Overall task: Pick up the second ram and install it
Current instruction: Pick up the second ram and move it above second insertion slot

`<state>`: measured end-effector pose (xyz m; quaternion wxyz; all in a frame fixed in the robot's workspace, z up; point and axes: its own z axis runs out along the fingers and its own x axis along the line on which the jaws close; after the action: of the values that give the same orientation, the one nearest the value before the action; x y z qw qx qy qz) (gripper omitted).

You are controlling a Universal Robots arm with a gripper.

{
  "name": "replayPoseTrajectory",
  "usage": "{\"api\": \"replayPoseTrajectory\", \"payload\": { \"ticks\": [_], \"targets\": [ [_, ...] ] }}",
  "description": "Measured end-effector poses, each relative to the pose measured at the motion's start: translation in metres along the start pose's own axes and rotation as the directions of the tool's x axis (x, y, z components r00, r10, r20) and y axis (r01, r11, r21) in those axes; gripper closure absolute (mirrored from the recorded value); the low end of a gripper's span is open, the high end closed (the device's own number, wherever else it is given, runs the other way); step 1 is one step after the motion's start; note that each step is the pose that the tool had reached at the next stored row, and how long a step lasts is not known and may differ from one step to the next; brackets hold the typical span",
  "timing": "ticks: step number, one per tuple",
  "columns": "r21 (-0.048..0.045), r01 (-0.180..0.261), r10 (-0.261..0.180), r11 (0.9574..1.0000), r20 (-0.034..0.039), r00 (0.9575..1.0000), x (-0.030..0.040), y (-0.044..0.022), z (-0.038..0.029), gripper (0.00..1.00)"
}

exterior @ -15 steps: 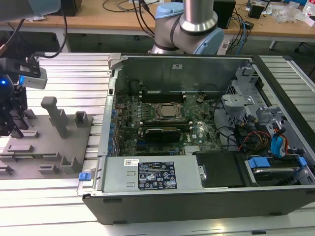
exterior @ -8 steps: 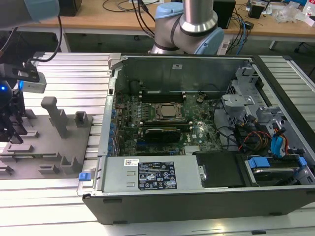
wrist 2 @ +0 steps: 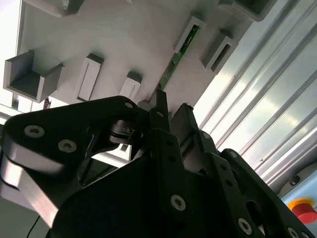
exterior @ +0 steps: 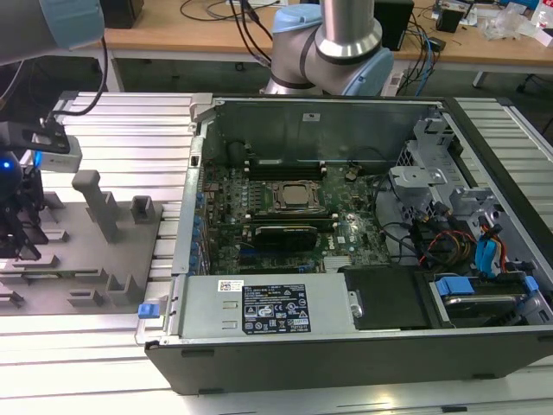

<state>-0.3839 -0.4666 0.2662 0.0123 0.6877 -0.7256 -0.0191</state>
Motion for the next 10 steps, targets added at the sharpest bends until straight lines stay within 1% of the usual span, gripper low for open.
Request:
{"api": "replayPoseTrajectory", "payload": {
  "ticks": [10],
  "targets": [
    [0.0000,0.000,0.000,1.0000,0.0001,1.0000,0.0013,-0.0004,0.0070,0.70]
  ]
}}
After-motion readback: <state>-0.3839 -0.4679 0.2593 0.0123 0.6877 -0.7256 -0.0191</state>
